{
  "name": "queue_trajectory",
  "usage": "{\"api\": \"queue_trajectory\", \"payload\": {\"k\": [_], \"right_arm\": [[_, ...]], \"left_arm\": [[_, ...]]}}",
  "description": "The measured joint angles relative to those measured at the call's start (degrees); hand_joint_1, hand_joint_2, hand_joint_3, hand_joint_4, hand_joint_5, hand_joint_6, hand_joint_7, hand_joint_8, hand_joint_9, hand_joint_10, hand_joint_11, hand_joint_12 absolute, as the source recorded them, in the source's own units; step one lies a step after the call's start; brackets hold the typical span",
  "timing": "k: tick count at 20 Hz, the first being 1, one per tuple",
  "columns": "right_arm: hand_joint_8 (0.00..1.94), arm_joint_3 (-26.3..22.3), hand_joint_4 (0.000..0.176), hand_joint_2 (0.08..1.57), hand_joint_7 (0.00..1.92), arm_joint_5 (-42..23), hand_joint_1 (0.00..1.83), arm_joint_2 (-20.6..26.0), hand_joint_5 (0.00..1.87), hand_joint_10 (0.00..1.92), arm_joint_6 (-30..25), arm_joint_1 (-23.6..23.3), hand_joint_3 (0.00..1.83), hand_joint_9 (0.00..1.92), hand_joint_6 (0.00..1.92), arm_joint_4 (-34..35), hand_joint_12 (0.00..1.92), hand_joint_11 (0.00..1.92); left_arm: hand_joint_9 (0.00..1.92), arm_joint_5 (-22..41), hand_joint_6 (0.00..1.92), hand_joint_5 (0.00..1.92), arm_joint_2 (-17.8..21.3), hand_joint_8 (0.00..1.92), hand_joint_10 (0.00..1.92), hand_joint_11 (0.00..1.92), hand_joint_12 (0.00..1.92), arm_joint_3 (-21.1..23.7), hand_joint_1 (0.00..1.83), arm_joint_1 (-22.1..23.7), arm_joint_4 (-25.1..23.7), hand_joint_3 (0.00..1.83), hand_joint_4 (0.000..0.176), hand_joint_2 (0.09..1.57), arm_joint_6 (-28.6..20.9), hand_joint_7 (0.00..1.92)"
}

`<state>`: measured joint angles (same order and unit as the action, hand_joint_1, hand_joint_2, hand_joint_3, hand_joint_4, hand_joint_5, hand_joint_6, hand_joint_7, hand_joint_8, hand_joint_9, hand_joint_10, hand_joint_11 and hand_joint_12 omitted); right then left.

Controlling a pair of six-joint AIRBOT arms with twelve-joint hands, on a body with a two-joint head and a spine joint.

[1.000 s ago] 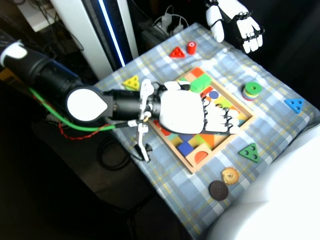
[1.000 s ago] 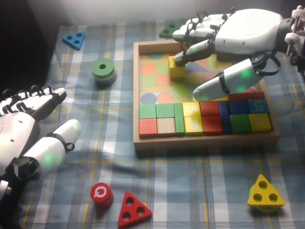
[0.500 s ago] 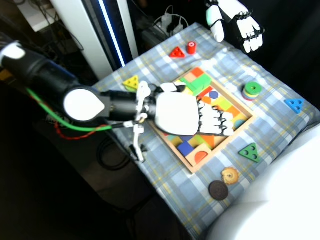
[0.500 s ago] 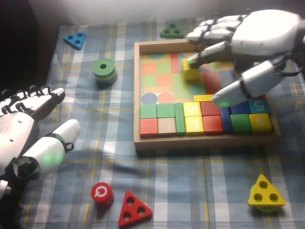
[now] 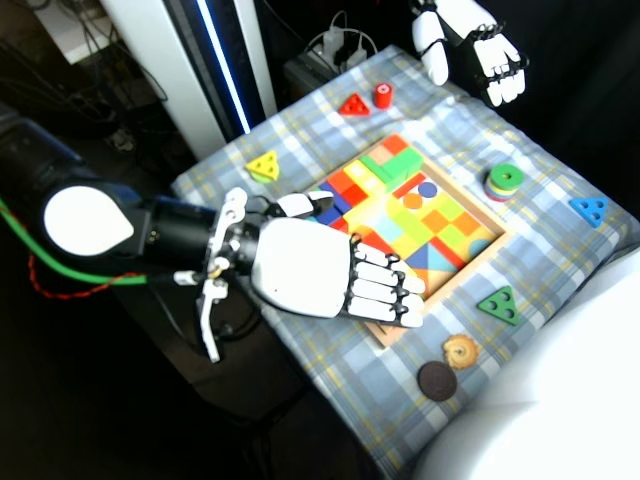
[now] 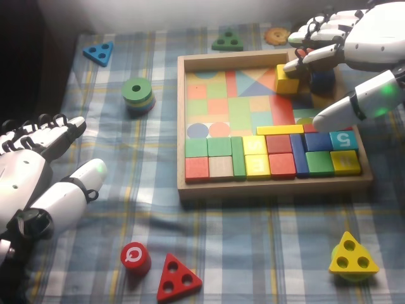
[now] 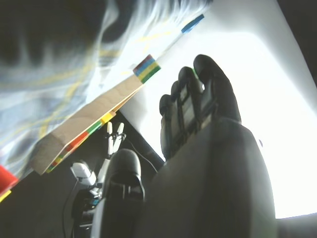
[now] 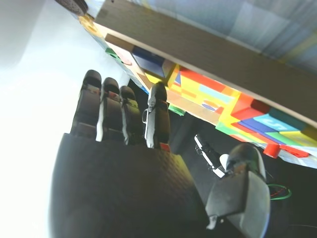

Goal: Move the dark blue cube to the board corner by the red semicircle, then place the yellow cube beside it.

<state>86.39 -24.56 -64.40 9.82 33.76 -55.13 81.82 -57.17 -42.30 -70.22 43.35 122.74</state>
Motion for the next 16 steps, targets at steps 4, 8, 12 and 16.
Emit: {"api": "queue_trajectory", "payload": {"k": [4, 8, 12, 16], "right_arm": [[0.00, -0.1, 0.067, 0.83, 0.00, 0.4, 0.00, 0.8, 0.33, 0.00, 0.0, 0.0, 0.00, 0.00, 0.01, -0.2, 0.00, 0.00], [0.00, -0.8, 0.068, 0.87, 0.00, 1.7, 0.00, 2.5, 0.34, 0.00, 0.0, 0.0, 0.01, 0.00, 0.01, -0.2, 0.00, 0.00], [0.00, -0.9, 0.092, 0.87, 0.00, 2.1, 0.00, 2.7, 0.33, 0.00, 0.0, 0.0, 0.01, 0.00, 0.00, -0.2, 0.00, 0.00], [0.00, -1.4, 0.118, 0.88, 0.00, 2.7, 0.00, 2.9, 0.22, 0.00, 0.1, -0.5, 0.01, 0.00, 0.00, -0.5, 0.00, 0.00]], "left_arm": [[0.23, 0.0, 0.00, 0.31, 0.0, 0.00, 0.00, 0.00, 0.51, 0.0, 0.00, 0.0, 0.0, 0.01, 0.000, 1.42, 0.0, 0.26], [0.25, 0.0, 0.00, 0.31, 0.0, 0.00, 0.01, 0.00, 0.53, 0.0, 0.00, 0.0, 0.0, 0.00, 0.000, 1.40, 0.0, 0.27], [0.25, -0.1, 0.00, 0.32, 0.0, 0.00, 0.01, 0.00, 0.51, 0.0, 0.00, 0.0, 0.0, 0.00, 0.000, 1.41, 0.0, 0.27], [0.23, -0.1, 0.00, 0.30, 0.0, 0.00, 0.00, 0.00, 0.41, 0.0, 0.00, -0.1, 0.1, 0.00, 0.000, 1.40, 0.0, 0.26]]}}
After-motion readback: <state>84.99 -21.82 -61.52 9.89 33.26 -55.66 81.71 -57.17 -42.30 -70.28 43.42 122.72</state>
